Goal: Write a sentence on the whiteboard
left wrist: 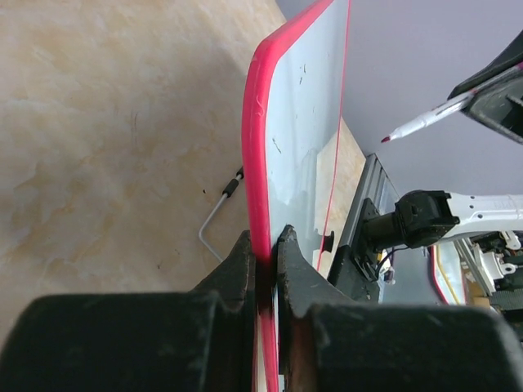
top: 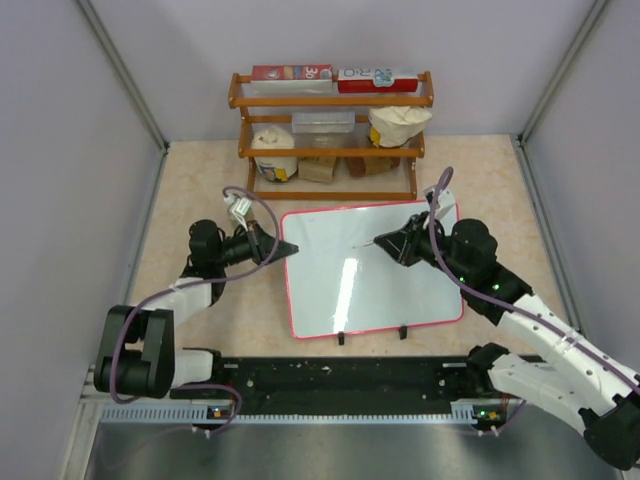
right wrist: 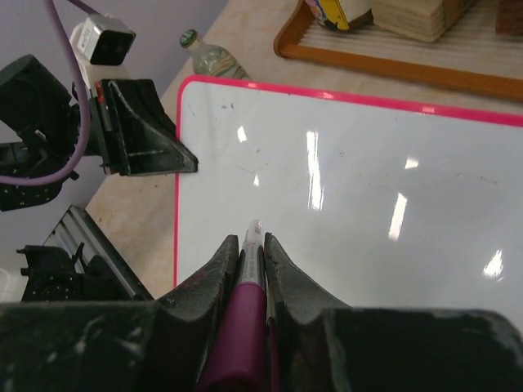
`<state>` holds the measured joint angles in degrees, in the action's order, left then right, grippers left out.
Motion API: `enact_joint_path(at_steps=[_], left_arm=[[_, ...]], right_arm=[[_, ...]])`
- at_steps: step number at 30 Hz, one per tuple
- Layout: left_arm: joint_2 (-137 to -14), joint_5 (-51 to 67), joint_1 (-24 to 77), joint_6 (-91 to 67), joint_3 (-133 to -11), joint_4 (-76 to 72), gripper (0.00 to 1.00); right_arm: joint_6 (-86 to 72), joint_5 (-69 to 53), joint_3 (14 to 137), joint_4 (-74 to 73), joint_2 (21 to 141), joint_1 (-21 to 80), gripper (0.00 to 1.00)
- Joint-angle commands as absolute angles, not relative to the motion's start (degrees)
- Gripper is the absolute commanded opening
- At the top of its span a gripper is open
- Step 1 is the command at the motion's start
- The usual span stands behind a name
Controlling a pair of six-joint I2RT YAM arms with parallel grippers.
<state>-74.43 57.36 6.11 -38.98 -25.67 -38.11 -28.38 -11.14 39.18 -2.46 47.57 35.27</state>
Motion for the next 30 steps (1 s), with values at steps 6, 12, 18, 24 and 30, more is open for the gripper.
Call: enact_joint_path(at_steps=[6,12,18,24,30], left_arm=[[-72.60,51.50,6.50,-29.53,-21.27,-37.88,0.00],[-72.25,50.80,6.50,-29.97,-20.30,-39.20,0.00],[-70.23,49.57,6.50,-29.18,-19.07,-39.02,0.00],[-70.49,49.13,6.59,-28.74,-19.07,-38.67,0.00],[-70.84,48.87,6.68,-28.30,-19.07,-38.32,0.00]], right_arm=[[-26.10,-8.09,44.47,7.99,52.55,38.31,0.00],[-23.21,-4.66,46.49,11.34,56.94,42.53,0.00],[-19.52,-0.71,49.04,12.83,60.46,46.75,0.00],[-18.63,1.58,50.88,14.15,63.89,47.81,0.00],[-18.37,2.55,53.87,13.80,67.93,48.25,0.00]])
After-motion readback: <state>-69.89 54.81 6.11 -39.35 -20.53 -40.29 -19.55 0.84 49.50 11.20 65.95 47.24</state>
